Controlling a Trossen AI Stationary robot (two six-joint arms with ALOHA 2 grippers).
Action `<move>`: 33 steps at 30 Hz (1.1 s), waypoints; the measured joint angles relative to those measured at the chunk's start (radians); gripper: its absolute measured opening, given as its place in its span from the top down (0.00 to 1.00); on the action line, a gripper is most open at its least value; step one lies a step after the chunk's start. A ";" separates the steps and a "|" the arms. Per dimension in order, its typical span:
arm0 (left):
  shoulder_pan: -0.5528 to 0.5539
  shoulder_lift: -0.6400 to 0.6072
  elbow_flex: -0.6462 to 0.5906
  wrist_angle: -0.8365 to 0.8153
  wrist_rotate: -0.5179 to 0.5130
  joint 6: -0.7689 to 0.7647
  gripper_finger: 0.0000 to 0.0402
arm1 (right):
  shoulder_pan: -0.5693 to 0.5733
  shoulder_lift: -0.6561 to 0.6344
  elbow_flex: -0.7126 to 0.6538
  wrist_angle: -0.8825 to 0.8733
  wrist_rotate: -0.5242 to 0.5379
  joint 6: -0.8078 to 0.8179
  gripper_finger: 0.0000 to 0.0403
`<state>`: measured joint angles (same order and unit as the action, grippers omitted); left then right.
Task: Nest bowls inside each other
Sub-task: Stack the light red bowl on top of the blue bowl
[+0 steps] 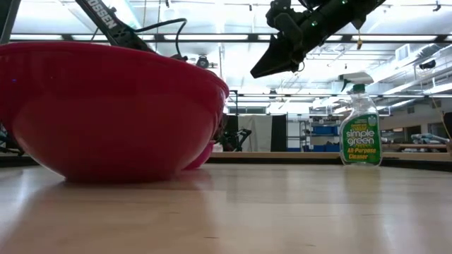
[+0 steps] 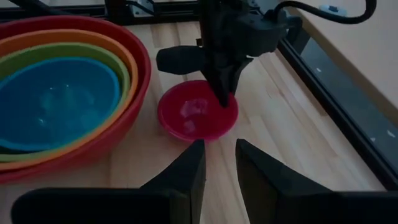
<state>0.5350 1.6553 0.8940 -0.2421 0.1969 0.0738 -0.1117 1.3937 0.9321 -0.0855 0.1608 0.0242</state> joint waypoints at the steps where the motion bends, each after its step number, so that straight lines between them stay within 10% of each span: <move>1: 0.000 -0.002 0.000 0.000 -0.002 0.000 0.95 | 0.001 0.000 0.000 0.001 0.000 0.000 0.76; 18: -0.063 -0.448 -0.002 -0.056 -0.041 0.025 0.97 | 0.028 0.000 0.000 0.009 0.004 0.068 0.76; 25: -0.341 -0.671 -0.002 -0.207 -0.036 -0.008 0.97 | 0.104 0.000 0.000 0.012 0.071 0.089 0.76; 33: -0.769 -0.595 -0.002 -0.297 -0.402 -0.209 0.96 | 0.160 0.028 -0.004 0.173 0.004 0.083 0.76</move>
<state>-0.2343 1.0604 0.8925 -0.5393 -0.2054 -0.1348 0.0486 1.4214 0.9278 0.0875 0.1652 0.1072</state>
